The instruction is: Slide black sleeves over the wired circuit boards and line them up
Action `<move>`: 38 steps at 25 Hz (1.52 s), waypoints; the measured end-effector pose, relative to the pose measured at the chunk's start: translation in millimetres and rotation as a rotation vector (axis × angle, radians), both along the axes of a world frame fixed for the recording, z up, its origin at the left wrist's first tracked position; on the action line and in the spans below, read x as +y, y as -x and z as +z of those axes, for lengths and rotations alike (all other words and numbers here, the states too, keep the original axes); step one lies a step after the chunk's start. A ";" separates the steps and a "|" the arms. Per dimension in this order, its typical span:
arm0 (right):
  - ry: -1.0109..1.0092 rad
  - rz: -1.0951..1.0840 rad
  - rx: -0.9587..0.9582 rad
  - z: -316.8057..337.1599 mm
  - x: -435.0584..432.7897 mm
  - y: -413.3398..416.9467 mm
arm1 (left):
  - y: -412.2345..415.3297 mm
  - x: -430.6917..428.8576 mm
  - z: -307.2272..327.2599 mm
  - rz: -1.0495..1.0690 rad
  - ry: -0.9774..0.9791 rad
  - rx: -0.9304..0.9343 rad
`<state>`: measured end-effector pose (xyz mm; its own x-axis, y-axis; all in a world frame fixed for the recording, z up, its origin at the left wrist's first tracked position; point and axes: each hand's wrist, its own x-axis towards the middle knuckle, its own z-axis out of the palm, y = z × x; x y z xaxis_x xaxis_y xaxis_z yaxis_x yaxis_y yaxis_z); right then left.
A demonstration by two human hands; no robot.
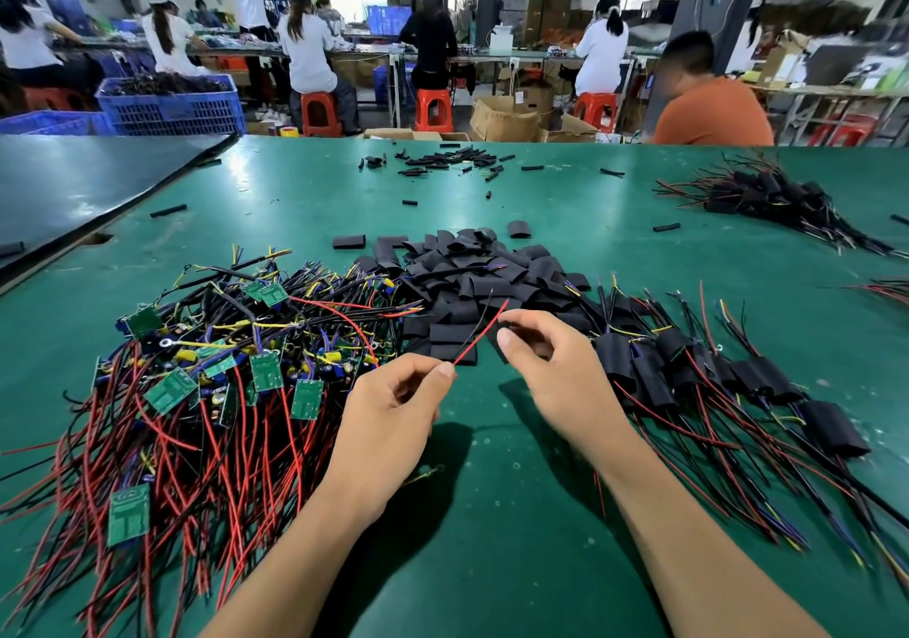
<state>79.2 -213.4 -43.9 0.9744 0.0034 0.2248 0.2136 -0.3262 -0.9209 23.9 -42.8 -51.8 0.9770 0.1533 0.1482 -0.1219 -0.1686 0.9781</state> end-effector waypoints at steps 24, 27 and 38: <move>-1.073 0.143 0.067 14.1 10.6 -1.8 | -6.0 -0.9 1.9 -0.082 0.447 0.214; -1.086 0.166 0.059 14.6 12.9 -0.8 | -5.4 -3.5 2.6 -0.101 0.449 0.212; -1.070 0.207 0.120 12.6 14.3 1.3 | -1.8 1.5 9.1 -0.225 0.442 0.172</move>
<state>77.9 -199.1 -31.3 0.9932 0.0293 0.1129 0.0622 0.6863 -0.7247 25.6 -41.3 -42.7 0.9975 -0.0511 -0.0487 0.0610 0.2769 0.9590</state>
